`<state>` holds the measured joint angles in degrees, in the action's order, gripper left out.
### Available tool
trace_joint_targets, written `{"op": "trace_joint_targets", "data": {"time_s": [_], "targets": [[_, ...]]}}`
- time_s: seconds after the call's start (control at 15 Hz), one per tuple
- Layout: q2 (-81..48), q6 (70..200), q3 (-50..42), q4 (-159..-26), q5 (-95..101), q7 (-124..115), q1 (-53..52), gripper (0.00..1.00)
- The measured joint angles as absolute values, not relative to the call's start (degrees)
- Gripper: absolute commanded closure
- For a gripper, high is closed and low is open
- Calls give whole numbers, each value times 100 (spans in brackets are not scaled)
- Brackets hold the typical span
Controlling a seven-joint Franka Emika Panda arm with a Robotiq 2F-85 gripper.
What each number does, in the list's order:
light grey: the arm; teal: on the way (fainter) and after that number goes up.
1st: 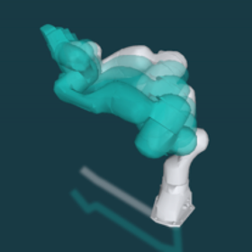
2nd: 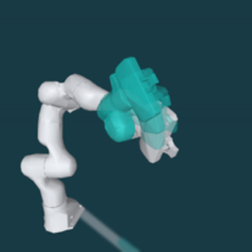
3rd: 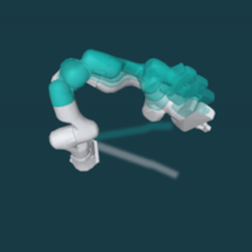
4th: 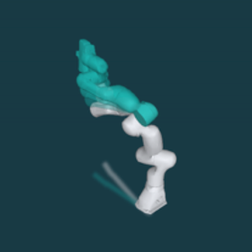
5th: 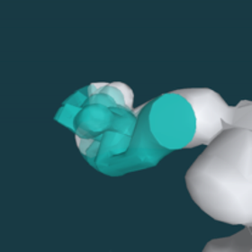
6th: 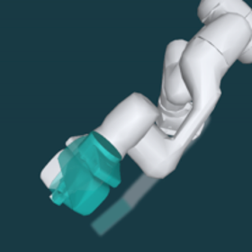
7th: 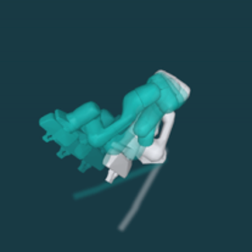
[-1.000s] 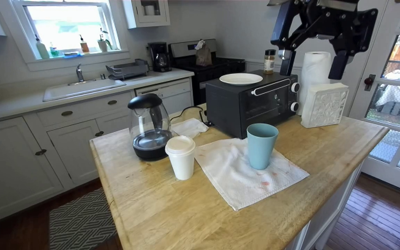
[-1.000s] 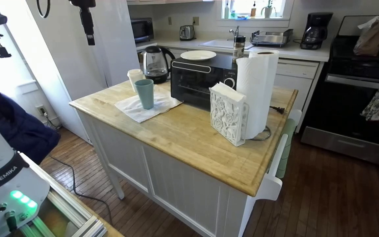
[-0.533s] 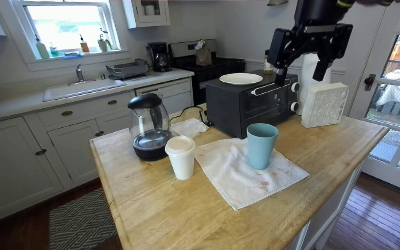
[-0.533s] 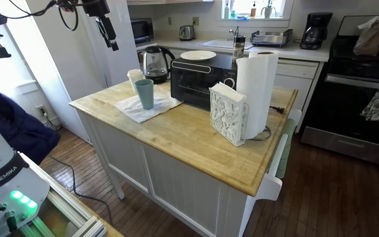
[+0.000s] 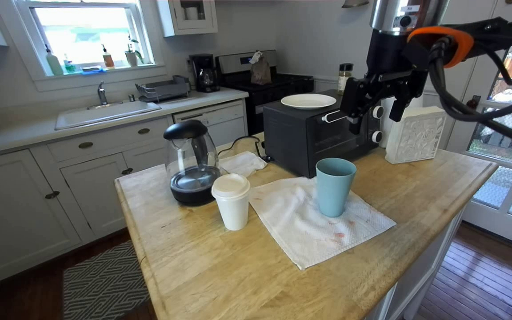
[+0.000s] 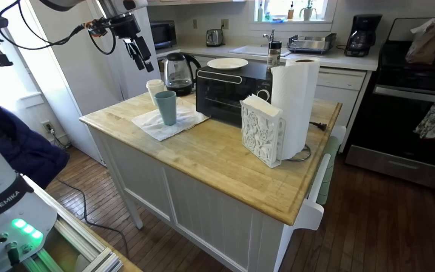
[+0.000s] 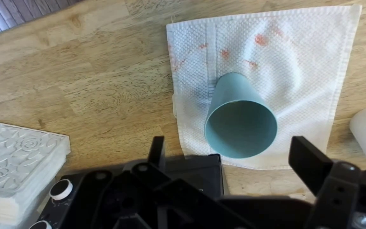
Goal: Flip the blue cup over on the towel
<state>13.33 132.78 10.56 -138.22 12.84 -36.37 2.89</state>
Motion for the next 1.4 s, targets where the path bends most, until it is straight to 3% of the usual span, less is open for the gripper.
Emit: {"op": "trace_joint_targets", "data": {"time_s": [1.4], "targets": [[-238, 14886, 265, -13922, 1023, -3345, 218, 0]]}}
